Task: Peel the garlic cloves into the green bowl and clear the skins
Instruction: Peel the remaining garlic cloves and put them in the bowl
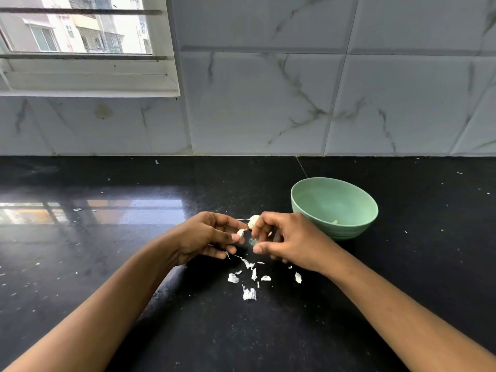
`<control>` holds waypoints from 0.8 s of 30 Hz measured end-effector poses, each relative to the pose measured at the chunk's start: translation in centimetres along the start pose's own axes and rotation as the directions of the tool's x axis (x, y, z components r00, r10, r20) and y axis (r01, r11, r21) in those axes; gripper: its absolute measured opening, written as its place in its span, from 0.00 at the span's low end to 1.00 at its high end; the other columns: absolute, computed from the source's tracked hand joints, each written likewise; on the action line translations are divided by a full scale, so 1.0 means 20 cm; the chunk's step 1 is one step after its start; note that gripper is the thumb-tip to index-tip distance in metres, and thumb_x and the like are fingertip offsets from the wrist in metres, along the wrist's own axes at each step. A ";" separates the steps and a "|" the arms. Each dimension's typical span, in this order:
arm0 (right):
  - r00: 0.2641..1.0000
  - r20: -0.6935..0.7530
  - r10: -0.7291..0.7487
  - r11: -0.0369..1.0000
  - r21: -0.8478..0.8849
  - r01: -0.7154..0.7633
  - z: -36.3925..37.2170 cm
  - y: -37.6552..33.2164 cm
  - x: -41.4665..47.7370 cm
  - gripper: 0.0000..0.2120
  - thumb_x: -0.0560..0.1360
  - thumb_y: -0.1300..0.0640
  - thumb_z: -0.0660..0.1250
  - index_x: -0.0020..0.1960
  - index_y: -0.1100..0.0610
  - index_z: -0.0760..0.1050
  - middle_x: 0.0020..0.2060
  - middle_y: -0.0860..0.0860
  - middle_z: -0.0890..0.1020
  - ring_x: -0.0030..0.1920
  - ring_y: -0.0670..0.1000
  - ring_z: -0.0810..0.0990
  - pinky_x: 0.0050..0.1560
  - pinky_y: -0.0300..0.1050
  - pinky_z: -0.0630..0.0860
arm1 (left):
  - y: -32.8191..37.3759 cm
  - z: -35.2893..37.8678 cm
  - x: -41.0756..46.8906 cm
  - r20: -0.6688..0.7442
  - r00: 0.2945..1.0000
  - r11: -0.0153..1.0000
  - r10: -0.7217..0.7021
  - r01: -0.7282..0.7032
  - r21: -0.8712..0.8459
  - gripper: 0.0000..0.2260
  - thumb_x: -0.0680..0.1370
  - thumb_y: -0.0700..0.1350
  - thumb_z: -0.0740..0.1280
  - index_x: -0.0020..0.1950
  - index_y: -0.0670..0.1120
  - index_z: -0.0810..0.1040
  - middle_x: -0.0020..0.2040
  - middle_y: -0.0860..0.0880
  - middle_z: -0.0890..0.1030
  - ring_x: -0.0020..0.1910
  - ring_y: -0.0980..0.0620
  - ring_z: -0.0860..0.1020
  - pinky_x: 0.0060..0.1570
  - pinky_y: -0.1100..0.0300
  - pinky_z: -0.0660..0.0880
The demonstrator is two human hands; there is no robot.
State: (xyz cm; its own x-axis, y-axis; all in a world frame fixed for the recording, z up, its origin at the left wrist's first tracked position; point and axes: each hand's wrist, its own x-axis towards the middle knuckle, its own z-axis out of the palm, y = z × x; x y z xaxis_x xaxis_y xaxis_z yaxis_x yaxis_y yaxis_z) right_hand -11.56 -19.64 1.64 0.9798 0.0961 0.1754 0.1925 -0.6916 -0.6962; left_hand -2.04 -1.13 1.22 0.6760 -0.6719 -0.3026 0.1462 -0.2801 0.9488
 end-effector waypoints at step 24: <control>1.000 -0.026 0.013 0.995 -0.103 -0.015 0.01 0.04 0.01 0.10 0.75 0.64 0.66 0.51 0.54 0.82 0.38 0.41 0.75 0.37 0.43 0.77 0.44 0.42 0.79 | 0.04 -0.05 -0.09 0.109 0.888 0.489 0.447 -0.344 0.801 0.10 0.72 0.56 0.70 0.52 0.57 0.81 0.32 0.68 0.80 0.38 0.65 0.81 0.39 0.75 0.70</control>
State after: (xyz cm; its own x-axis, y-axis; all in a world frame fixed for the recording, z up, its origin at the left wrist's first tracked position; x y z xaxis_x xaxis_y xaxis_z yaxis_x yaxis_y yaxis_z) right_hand -11.20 -20.03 1.07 0.9804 0.0683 0.1847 0.1707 -0.7628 -0.6237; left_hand -2.43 0.52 2.65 0.5871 -0.7963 0.1456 -0.7401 -0.4550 0.4953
